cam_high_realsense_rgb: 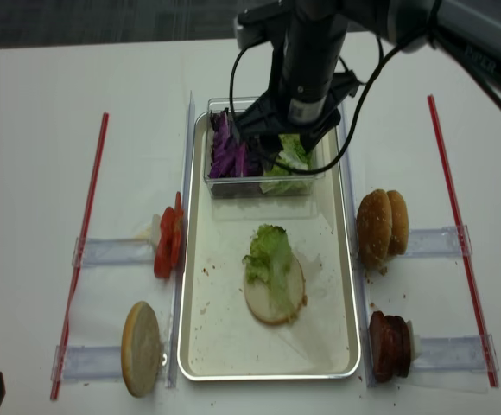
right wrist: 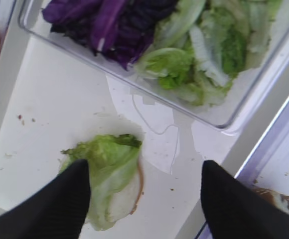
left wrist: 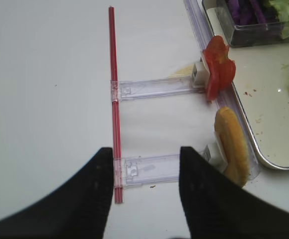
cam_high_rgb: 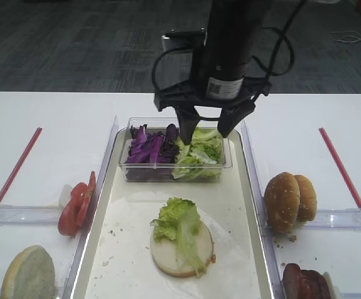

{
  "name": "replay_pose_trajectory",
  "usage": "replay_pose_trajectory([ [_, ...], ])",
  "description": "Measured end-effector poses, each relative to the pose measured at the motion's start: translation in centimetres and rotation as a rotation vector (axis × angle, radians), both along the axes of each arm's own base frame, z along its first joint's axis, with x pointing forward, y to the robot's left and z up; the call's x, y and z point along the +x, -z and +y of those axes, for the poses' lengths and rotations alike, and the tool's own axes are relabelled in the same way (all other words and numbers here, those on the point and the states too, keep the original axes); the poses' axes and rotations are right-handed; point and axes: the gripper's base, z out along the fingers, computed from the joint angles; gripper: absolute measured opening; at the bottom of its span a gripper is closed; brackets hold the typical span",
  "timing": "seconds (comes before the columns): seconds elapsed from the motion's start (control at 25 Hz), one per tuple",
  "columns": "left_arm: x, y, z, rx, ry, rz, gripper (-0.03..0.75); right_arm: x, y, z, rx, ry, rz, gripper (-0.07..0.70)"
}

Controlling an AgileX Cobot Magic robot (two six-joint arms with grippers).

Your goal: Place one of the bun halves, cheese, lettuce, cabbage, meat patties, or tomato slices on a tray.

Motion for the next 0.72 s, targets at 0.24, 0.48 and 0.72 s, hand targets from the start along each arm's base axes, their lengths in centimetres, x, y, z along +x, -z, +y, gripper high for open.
replay_pose_trajectory([
  [0.24, 0.0, 0.0, 0.0, 0.000, 0.000, 0.000, 0.297, 2.2, 0.0, -3.7, -0.006, 0.103, -0.001, 0.491],
  [0.48, 0.0, 0.0, 0.0, 0.000, 0.000, 0.000, 0.297, 4.2, 0.0, -7.9, -0.013, 0.213, -0.005, 0.491],
  [0.72, 0.0, 0.0, 0.0, 0.000, 0.000, 0.000, 0.297, 5.6, 0.0, -12.5, -0.028, 0.324, -0.008, 0.491],
])
